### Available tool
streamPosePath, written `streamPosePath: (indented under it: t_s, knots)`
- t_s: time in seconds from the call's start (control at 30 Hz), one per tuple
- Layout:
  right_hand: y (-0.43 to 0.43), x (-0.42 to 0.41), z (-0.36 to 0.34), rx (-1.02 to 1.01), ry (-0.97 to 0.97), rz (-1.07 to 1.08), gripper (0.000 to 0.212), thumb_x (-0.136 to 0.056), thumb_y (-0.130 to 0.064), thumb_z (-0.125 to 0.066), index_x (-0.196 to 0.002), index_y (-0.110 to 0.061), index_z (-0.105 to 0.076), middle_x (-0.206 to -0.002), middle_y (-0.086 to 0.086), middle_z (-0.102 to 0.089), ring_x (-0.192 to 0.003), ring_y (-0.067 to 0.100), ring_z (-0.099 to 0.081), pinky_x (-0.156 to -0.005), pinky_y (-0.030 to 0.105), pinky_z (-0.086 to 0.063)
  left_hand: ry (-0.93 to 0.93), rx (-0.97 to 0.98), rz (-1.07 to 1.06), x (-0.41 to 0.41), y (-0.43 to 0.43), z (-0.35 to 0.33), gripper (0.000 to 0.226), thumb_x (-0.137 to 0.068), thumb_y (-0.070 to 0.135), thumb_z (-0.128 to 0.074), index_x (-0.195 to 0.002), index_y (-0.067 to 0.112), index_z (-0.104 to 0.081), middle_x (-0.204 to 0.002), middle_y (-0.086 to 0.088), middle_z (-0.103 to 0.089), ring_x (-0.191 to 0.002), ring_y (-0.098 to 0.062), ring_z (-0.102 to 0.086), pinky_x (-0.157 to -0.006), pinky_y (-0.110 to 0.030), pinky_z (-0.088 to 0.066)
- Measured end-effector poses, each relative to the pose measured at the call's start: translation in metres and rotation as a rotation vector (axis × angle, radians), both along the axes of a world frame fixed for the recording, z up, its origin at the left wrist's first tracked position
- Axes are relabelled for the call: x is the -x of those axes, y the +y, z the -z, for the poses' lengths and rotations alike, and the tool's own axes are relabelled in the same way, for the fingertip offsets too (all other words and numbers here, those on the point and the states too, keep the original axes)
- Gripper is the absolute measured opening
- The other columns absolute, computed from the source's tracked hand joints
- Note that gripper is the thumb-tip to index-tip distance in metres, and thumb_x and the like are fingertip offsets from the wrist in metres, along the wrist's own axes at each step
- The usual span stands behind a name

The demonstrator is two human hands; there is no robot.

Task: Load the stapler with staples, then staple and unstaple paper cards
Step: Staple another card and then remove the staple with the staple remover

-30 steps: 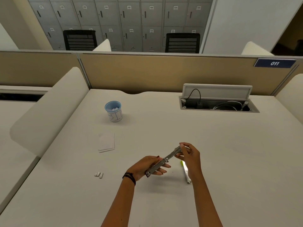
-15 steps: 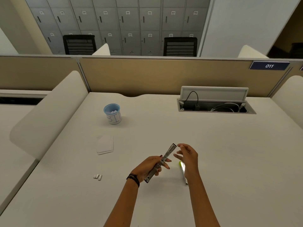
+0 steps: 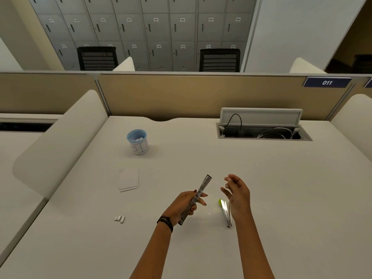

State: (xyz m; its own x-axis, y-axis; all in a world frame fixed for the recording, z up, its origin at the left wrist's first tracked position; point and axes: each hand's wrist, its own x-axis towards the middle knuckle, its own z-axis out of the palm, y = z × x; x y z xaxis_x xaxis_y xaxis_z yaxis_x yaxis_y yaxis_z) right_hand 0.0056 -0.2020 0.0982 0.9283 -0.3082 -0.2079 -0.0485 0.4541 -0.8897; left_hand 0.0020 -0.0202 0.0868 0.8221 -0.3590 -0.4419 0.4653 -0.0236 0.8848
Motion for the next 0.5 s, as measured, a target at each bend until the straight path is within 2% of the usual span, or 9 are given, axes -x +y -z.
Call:
streamPosePath:
  t_s: [0.13,0.23,0.3,0.4,0.5]
  knots:
    - [0.002,0.000,0.000,0.206,0.012,-0.049,0.017,-0.086,0.005,-0.057,-0.089,-0.011,-0.064,-0.091,0.010,-0.066,-0.073,0.016,-0.059,-0.061,0.025,-0.058,-0.002,0.011,-0.017,0.001,-0.005,-0.001,0.039,-0.101,0.031,-0.035,-0.112,0.011,-0.066,-0.085,-0.003,-0.069,-0.048,-0.005,-0.042,-0.047,-0.015,-0.032]
    - [0.010,0.003,0.003,0.403,-0.030,-0.132,0.018,-0.085,0.002,-0.059,-0.096,-0.011,-0.063,-0.095,0.005,-0.069,-0.083,0.020,-0.064,-0.067,0.026,-0.058,-0.002,0.003,-0.032,0.001,-0.007,-0.002,0.039,-0.101,0.031,-0.035,-0.113,0.011,-0.066,-0.082,-0.001,-0.069,-0.048,-0.005,-0.040,-0.047,-0.016,-0.031]
    - [0.015,0.004,0.004,0.562,-0.054,-0.163,0.024,-0.084,0.000,-0.060,-0.103,-0.016,-0.060,-0.098,-0.002,-0.069,-0.085,0.017,-0.065,-0.072,0.022,-0.055,0.001,-0.006,-0.040,0.001,-0.008,-0.003,0.039,-0.101,0.031,-0.034,-0.112,0.011,-0.066,-0.081,-0.001,-0.069,-0.047,-0.005,-0.039,-0.047,-0.016,-0.031]
    - [0.023,0.005,0.004,0.735,-0.076,-0.206,0.037,-0.084,-0.004,-0.060,-0.115,-0.023,-0.053,-0.104,-0.010,-0.066,-0.089,0.007,-0.064,-0.068,0.009,-0.049,0.008,-0.008,-0.054,0.001,-0.008,-0.002,0.039,-0.101,0.032,-0.033,-0.111,0.013,-0.066,-0.081,-0.001,-0.069,-0.047,-0.005,-0.039,-0.047,-0.017,-0.030]
    - [0.027,0.007,0.007,0.839,-0.110,-0.254,0.048,-0.086,-0.006,-0.059,-0.127,-0.026,-0.044,-0.111,-0.015,-0.060,-0.091,0.004,-0.062,-0.071,0.013,-0.051,0.010,-0.024,-0.063,0.002,-0.008,-0.001,0.039,-0.101,0.032,-0.033,-0.111,0.013,-0.066,-0.082,-0.001,-0.070,-0.047,-0.006,-0.039,-0.047,-0.017,-0.030]
